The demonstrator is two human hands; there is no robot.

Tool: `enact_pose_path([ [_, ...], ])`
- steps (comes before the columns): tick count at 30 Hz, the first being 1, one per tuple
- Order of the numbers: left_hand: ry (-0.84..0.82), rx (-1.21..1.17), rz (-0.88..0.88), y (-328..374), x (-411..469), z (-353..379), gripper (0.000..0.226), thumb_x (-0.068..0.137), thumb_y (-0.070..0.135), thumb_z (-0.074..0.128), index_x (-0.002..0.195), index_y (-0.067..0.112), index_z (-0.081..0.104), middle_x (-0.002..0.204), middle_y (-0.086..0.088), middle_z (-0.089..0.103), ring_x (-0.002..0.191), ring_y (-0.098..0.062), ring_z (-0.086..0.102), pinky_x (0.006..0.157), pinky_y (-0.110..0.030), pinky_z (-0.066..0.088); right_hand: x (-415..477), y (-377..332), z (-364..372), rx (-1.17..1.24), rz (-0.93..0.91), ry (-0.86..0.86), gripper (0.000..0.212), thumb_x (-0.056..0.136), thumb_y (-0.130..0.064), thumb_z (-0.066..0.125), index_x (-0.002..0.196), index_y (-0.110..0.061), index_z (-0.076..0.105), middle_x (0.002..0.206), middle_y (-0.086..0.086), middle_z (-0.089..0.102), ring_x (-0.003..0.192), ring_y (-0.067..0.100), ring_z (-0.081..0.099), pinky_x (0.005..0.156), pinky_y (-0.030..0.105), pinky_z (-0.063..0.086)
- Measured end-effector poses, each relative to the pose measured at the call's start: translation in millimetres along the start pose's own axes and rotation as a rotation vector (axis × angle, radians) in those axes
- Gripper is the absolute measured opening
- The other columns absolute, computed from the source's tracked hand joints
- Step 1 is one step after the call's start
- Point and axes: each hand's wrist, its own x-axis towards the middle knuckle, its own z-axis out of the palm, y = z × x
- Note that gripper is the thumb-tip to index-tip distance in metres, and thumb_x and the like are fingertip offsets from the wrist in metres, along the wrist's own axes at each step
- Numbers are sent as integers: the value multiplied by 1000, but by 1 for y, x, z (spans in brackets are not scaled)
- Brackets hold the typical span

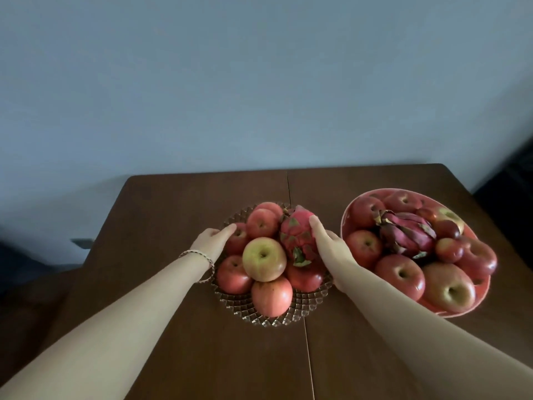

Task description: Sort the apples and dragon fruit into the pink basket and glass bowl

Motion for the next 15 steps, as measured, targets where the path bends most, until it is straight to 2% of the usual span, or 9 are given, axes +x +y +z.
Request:
enact_pose_path([
  [3,133,154,-7,9,-21,-2,50,94,42,41,127,6,49,133,-16,51,121,-34,49,100,-38,37,-12,-12,-2,-187,-14,46,76,89,-64,27,129,-5,52,127,14,57,117,31,52,98,35,39],
  [6,201,340,77,19,-47,-8,41,89,34,51,125,13,52,131,-15,52,119,-34,51,100,-40,41,-34,-21,-8,-374,-65,1,69,95,-54,23,126,1,51,121,20,57,115,33,53,89,31,39],
  [7,193,388,131,23,-56,-10,34,88,30,53,118,15,57,124,-14,57,113,-32,55,97,-38,43,-41,-22,-11,-446,-107,-6,64,95,-51,24,120,0,55,113,19,60,109,32,55,83,30,39],
  [9,138,482,240,34,-83,-16,14,87,24,52,91,18,64,96,-9,64,92,-26,60,81,-33,47,-60,-27,-20,-529,-155,-32,48,95,-46,34,89,-6,61,84,8,59,92,29,56,71,26,38],
  [10,112,531,279,39,-97,-18,15,88,24,51,83,17,63,87,-7,64,84,-24,59,74,-30,45,-71,-30,-25,-567,-189,-43,39,94,-41,40,72,-13,54,73,2,53,84,26,53,63,26,38],
  [12,26,666,312,50,-125,-19,20,89,28,50,88,13,64,89,-7,66,81,-23,59,71,-29,45,-93,-40,-32,-672,-249,-86,38,93,-30,46,57,-18,39,61,-1,41,67,21,47,50,24,32],
  [15,-35,903,385,66,-163,-19,31,90,32,48,108,10,61,108,-8,65,95,-25,63,79,-33,49,-133,-63,-49,-842,-346,-130,41,87,-16,48,49,-12,34,53,2,36,49,16,33,48,26,27],
])
